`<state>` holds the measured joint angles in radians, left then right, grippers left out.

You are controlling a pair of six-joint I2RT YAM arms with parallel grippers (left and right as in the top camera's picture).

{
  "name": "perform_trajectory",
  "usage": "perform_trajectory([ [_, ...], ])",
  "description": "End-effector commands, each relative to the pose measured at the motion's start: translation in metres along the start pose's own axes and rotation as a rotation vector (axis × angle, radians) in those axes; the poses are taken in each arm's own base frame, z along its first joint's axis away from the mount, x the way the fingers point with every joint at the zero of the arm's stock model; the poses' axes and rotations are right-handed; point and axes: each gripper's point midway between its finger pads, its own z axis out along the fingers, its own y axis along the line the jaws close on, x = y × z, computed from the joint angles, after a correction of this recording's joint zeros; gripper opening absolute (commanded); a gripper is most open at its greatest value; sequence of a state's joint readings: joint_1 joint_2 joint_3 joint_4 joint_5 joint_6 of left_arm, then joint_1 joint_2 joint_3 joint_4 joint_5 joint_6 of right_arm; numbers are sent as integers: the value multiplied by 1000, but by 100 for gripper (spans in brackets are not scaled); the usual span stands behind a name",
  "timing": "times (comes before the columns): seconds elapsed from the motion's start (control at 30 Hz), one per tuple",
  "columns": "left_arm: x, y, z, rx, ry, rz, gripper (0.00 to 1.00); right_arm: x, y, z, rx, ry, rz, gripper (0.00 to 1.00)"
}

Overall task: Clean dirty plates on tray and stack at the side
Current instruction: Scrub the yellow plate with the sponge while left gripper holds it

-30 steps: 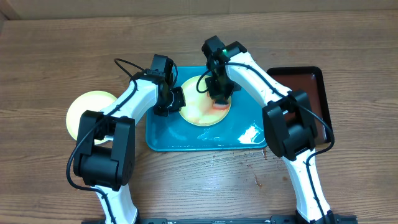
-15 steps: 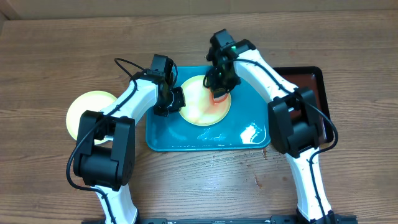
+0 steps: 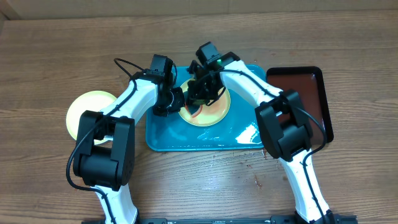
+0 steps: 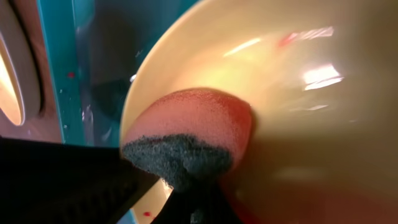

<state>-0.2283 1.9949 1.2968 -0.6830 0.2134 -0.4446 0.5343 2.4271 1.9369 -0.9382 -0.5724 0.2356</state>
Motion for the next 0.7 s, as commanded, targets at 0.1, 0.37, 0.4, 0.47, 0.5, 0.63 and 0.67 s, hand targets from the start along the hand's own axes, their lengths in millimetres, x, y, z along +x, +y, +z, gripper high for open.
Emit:
perform_trajectory([
  [0.1,14,28,18,-90,58,-3,4,15,-59,-4,195,42,159,4],
  [0.37,12,34,17,-92,58,-20,4,12,-132,-79,662,-92,267,4],
  [0.4,11,34,17,-92,58,-20,4,10,-136,-86,707,-111,262,4],
  [0.47,11,34,17,-92,58,-19,4,7,-141,-92,758,-136,249,4],
  [0.5,11,34,17,-92,58,-20,4,4,-140,-92,768,-149,241,4],
  [0.63,12,34,17,-94,61,-20,4,-13,-128,-80,729,-212,198,4],
  [0.67,12,34,17,-93,61,-20,4,-18,-123,-75,707,-228,182,4],
])
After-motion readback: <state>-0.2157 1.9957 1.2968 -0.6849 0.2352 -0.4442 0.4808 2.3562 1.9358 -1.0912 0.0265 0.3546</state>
